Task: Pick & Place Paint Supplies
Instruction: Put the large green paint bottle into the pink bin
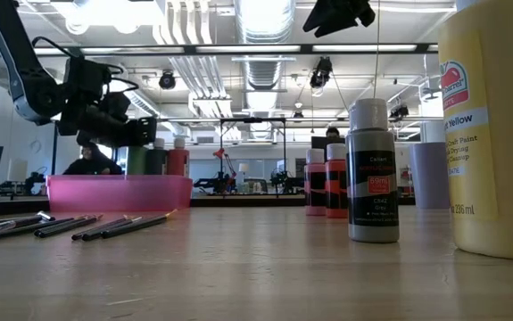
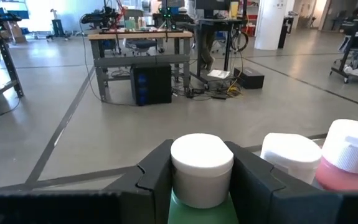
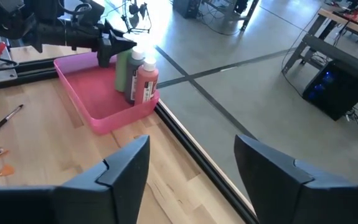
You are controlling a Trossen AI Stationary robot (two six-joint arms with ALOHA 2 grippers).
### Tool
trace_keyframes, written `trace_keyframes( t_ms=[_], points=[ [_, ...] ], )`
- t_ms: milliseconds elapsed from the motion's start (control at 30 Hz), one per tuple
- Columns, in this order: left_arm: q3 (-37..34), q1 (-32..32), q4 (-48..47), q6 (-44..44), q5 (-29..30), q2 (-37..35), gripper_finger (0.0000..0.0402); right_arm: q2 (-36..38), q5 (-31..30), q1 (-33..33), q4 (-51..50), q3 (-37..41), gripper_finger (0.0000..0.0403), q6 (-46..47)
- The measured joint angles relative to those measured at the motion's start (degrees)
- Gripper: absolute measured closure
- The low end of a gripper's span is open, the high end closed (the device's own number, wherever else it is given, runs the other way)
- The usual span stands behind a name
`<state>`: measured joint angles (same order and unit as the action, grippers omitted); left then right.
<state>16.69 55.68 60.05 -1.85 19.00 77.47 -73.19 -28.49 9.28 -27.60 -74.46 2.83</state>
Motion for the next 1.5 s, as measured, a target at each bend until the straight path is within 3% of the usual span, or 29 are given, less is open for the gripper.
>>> trace_keyframes(
  t_ms=[367,1200,1500],
  points=[
    [-0.1,0.2,1.4,0.2,0.0,0.0,0.0270,0.0,0.0,0.0,0.0,0.0,0.0180,0.1],
    [-0.1,0.2,0.5,0.3,-0.4,0.0,0.0258,0.0,0.0,0.0,0.0,0.0,0.0102,0.0],
    [0.0,0.2,0.6,0.3,0.0,0.0,0.0224,0.0,0.0,0.0,0.0,0.0,0.0076,0.0]
  ],
)
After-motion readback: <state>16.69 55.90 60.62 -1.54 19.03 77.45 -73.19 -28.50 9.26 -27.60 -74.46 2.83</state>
